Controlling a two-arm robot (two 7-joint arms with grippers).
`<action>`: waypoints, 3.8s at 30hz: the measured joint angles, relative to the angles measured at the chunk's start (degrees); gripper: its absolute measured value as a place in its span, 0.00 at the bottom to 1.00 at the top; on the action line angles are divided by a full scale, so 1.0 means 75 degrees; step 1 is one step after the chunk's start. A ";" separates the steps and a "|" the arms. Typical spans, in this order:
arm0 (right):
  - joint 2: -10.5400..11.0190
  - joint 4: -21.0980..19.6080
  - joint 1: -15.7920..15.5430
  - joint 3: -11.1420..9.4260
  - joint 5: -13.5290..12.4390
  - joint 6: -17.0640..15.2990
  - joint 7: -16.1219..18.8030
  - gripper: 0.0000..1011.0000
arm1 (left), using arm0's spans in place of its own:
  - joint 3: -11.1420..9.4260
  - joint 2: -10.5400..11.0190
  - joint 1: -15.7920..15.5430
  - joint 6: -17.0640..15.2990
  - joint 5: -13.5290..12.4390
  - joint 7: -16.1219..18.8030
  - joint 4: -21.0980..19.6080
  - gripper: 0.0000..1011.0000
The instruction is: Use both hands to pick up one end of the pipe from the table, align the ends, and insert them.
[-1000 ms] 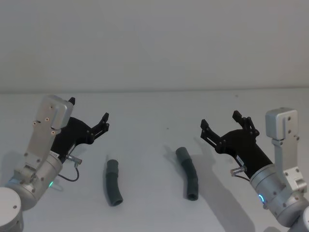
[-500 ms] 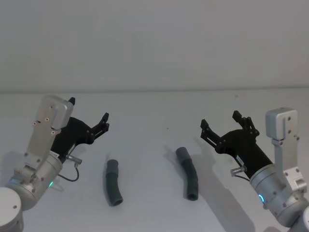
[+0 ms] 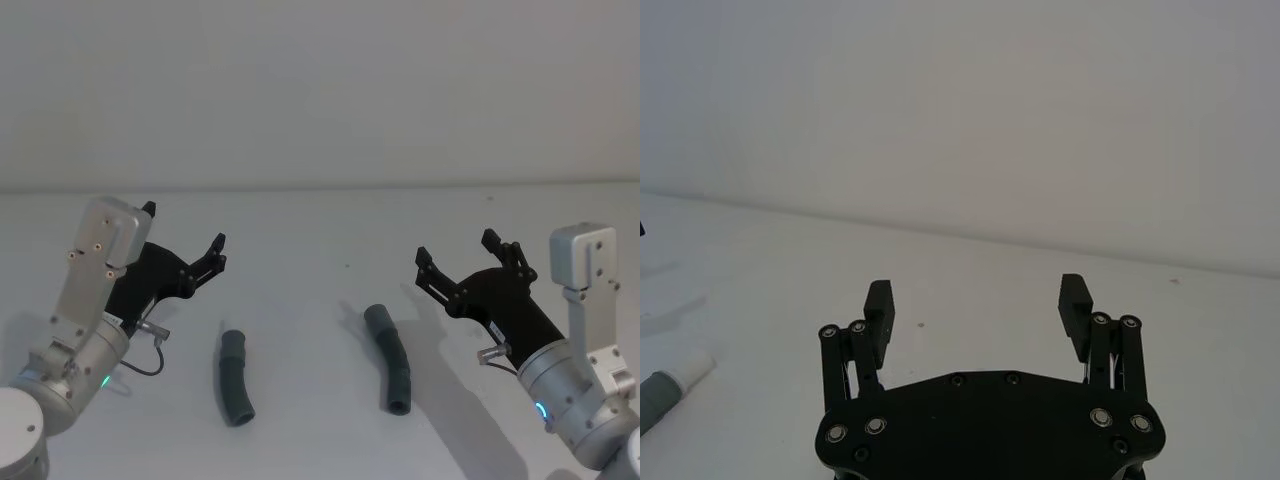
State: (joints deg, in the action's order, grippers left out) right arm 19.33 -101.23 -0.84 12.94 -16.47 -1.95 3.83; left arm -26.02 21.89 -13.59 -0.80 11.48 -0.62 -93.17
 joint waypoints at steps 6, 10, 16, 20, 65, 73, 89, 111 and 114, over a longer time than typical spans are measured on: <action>0.0000 0.0000 0.0000 0.0000 0.0000 0.0000 0.0000 0.99 | 0.0000 0.0000 0.0000 0.0000 0.0000 0.0000 0.0000 0.99; 0.0000 0.0000 0.0000 0.0000 0.0000 0.0000 0.0000 0.99 | 0.0000 0.0000 0.0000 0.0000 0.0001 0.0000 0.0000 0.99; 0.0000 0.0000 0.0000 0.0000 0.0000 0.0000 0.0000 0.99 | 0.0004 0.0002 -0.0006 -0.0019 -0.0005 -0.0008 -0.0005 0.99; 0.0000 0.0000 0.0000 0.0000 0.0000 0.0000 0.0001 0.99 | 0.0023 0.0037 -0.0090 -0.0248 -0.0024 -0.0049 -0.0122 0.99; 0.0000 0.0001 0.0000 0.0000 0.0000 0.0000 0.0000 0.99 | 0.0233 -0.1538 0.0190 -0.5587 0.0595 0.1116 -0.2071 0.99; 0.0000 0.0000 0.0000 0.0000 0.0000 0.0000 0.0000 0.99 | 0.0201 -0.1922 0.0637 -0.6052 0.0391 0.1761 -0.2505 0.99; 0.0000 0.0000 0.0000 0.0000 0.0001 0.0000 0.0000 0.99 | 0.0218 -0.2259 0.1084 -0.6631 0.0235 0.2235 -0.2737 0.99; 0.0000 0.0000 0.0000 0.0000 0.0000 0.0000 0.0000 0.99 | 0.0331 -0.2108 0.0831 -0.6782 0.0371 0.1656 -0.2268 0.99; 0.0000 0.0000 -0.0001 0.0000 0.0000 0.0000 0.0000 0.99 | 0.0331 -0.2076 0.0753 -0.6782 0.0392 0.1544 -0.2176 0.99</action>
State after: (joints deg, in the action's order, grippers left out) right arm 19.33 -101.23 -0.84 12.94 -16.46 -1.95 3.83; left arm -23.54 6.32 -7.94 -51.66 14.42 10.96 -109.49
